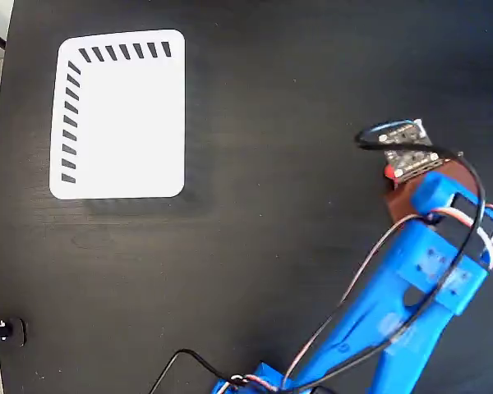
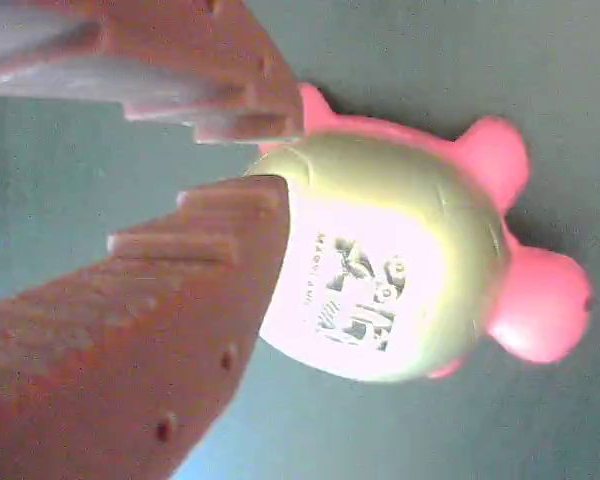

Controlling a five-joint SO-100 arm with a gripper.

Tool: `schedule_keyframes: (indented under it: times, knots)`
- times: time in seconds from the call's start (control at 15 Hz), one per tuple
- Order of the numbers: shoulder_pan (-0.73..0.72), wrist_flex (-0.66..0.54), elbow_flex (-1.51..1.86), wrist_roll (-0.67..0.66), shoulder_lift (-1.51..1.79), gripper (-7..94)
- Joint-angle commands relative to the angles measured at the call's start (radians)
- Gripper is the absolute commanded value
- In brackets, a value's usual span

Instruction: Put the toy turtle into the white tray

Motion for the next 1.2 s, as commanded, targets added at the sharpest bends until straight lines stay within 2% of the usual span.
schedule_keyframes:
  times: [0.0,0.13,0.4,0.73,0.8,1.13]
  knots:
    - [0.035,0.048,-0.086,0.044,-0.014,0]
    - [0.041,0.061,-0.106,0.100,-0.058,6]
    - [0.051,0.126,-0.219,0.137,-0.137,9]
    - [0.081,0.166,-0.342,0.149,-0.227,34]
    - [0.084,0.166,-0.342,0.158,-0.242,42]
    - [0.078,0.169,-0.344,0.201,-0.288,54]
